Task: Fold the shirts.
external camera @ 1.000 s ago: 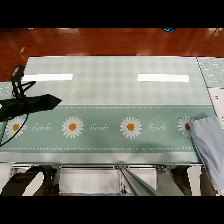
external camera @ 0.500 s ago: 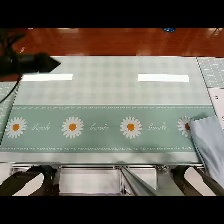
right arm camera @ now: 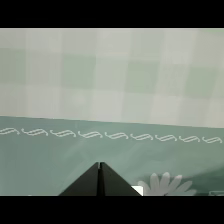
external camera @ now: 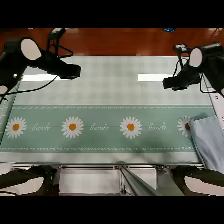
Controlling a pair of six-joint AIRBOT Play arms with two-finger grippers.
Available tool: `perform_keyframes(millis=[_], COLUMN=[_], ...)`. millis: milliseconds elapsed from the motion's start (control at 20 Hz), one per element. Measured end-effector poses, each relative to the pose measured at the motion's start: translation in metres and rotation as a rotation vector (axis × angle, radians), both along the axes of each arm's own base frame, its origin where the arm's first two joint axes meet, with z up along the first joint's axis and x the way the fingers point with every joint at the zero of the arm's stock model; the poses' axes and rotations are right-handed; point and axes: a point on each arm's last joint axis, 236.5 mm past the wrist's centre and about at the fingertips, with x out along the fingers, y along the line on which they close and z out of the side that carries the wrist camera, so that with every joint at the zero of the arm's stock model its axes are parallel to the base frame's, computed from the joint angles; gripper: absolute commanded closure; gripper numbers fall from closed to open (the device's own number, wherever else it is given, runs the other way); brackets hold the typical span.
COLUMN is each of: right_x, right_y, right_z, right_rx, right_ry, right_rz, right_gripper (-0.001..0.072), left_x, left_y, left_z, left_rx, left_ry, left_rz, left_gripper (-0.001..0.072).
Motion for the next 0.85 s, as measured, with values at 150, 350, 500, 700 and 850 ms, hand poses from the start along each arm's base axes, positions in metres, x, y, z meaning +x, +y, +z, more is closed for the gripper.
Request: perform_keyframes(millis=[150,350,500,700,850], right_x=[0.006,0.008,0.009,0.009,0.009], right_y=[0.006,0.007,0.006,0.006,0.006], right_z=[-0.008,-0.011,-0.012,-0.012,-0.012], right_rx=[-0.028,-0.046,-0.054,-0.056,-0.057], right_ry=[-0.001,0.000,-0.001,-0.001,-0.002], right_rz=[0.023,0.034,0.036,0.037,0.037], right_gripper=[0.0686,0.0686,0.0686,0.0686,0.0686], left_x=[-0.004,-0.012,-0.015,-0.016,-0.016], left_y=[0.003,0.006,0.007,0.008,0.008], left_z=[-0.013,-0.021,-0.024,-0.025,-0.025], left_rx=[0.026,0.046,0.053,0.057,0.056], left_ry=[0.048,0.095,0.112,0.116,0.117], left_rz=[0.011,0.011,0.012,0.011,0.014], left_gripper=[0.0693,0.0693,0.0693,0.0693,0.0693])
